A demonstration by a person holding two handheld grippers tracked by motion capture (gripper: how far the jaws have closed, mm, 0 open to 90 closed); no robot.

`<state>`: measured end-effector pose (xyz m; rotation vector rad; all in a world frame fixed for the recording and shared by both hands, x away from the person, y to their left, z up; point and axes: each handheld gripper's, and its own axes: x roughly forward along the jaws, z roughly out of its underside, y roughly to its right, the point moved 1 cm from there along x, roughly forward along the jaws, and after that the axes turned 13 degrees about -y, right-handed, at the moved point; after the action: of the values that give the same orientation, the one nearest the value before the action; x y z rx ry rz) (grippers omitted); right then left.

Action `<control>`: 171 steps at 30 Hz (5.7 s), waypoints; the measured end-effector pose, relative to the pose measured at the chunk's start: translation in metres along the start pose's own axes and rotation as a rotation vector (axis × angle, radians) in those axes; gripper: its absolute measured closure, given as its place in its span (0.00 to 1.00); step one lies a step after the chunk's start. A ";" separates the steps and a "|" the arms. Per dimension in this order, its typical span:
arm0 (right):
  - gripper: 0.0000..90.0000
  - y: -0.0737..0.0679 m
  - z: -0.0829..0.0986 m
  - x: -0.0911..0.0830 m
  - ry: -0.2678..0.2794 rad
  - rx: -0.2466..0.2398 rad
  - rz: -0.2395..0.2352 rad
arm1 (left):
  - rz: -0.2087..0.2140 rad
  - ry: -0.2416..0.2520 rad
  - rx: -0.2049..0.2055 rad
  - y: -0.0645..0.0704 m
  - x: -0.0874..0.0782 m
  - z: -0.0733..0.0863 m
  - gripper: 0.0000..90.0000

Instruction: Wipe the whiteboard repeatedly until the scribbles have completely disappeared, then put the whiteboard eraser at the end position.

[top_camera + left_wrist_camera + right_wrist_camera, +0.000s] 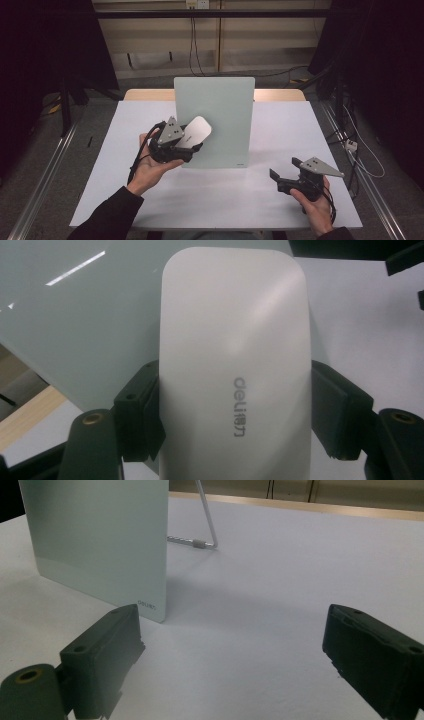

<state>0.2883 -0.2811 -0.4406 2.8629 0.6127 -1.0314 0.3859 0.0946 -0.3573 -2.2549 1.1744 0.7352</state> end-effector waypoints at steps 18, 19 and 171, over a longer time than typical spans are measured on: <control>0.10 -0.002 -0.001 0.002 -0.007 -0.007 -0.005 | 0.097 -0.042 -0.024 -0.001 0.000 0.013 0.35; 0.10 -0.002 -0.001 0.002 -0.007 -0.002 -0.005 | 0.102 -0.042 -0.033 0.000 0.000 0.013 0.35; 0.09 -0.002 0.001 0.000 -0.007 -0.015 -0.008 | 0.092 0.004 -0.179 0.025 0.017 0.040 0.08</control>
<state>0.2865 -0.2791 -0.4411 2.8454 0.6298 -1.0328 0.3631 0.0974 -0.4019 -2.3597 1.2665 0.9052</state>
